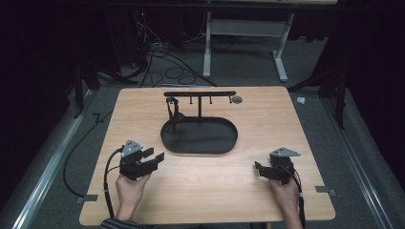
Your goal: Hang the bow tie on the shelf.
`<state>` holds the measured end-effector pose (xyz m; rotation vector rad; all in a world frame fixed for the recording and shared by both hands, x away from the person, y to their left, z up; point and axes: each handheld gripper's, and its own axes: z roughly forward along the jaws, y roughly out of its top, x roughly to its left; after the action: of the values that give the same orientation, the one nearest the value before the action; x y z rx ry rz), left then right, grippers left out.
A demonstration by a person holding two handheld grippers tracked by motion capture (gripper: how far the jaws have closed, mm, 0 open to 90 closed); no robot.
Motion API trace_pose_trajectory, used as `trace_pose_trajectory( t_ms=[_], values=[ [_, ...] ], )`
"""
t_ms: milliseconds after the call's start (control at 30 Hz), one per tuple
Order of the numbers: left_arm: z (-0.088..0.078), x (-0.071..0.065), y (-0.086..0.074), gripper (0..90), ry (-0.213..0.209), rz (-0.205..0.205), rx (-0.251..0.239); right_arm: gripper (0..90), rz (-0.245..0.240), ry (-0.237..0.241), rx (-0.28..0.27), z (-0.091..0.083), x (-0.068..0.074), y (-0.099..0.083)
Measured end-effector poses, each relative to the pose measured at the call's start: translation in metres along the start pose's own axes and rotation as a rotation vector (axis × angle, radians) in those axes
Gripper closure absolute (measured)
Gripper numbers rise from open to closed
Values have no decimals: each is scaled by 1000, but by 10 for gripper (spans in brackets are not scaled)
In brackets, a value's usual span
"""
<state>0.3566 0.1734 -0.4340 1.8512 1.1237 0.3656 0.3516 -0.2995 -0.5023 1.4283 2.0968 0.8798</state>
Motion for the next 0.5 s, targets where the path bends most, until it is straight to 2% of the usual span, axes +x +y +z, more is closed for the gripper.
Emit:
trace_pose_trajectory(
  t_ms=[500],
  values=[
    [13, -3, -18, 489, -3, -8, 43, 287, -2, 0, -1, 0, 0, 0]
  ],
)
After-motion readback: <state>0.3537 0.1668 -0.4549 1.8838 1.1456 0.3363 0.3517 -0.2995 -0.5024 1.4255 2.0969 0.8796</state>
